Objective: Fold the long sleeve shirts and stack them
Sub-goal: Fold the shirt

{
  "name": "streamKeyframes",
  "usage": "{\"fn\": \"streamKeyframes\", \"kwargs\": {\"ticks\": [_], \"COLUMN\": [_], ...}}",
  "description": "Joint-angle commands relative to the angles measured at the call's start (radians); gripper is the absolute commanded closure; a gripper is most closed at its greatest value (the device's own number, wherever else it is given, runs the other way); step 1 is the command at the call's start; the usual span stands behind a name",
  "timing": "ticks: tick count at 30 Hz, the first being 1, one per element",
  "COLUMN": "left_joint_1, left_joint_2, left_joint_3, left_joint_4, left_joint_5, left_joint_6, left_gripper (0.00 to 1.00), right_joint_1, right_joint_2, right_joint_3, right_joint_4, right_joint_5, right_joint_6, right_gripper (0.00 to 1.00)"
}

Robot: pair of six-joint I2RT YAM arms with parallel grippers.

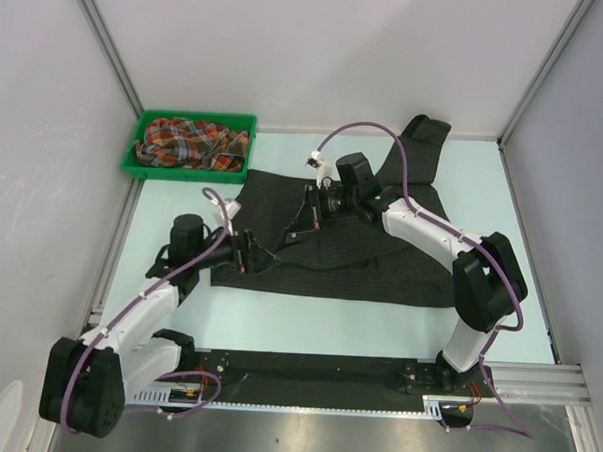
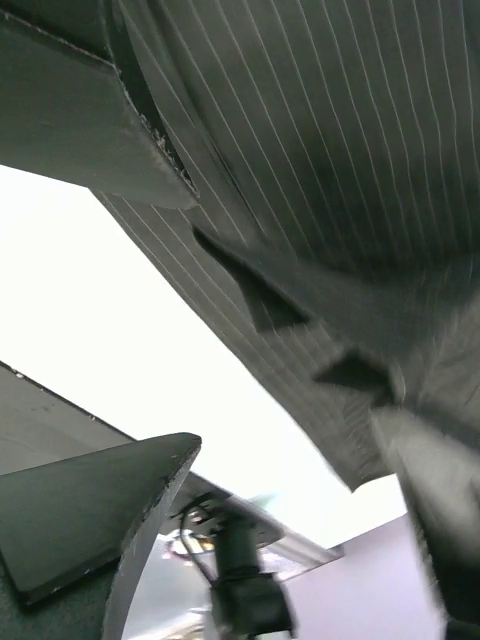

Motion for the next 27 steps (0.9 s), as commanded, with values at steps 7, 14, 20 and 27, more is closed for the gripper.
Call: {"fn": "streamKeyframes", "kwargs": {"ticks": [7,14,20,27], "left_joint_1": [-0.109,-0.155,-0.125,0.021], "left_joint_2": [0.123,0.148,0.181,0.236], "left_joint_3": [0.009,0.009,0.078,0.185], "left_joint_4": [0.286,0.328,0.074,-0.277], "left_joint_5": [-0.146,-0.106,-0.090,-0.014], "left_joint_6": [0.014,0.012,-0.001,0.052], "left_gripper": [0.00,0.19,1.00,1.00], "right_joint_1": [0.008,0.017,0.003,-0.225], "right_joint_2": [-0.019,-0.018,-0.016,-0.130], "right_joint_3": [0.032,0.017,0.023,-0.061], "right_joint_4": [0.099,0.144,0.081,-0.190], "right_joint_5": [-0.033,-0.037,-0.050,-0.039], "right_joint_6": [0.120,0.157,0.085,-0.205], "right_gripper": [1.00,1.00,1.00,0.62]}}
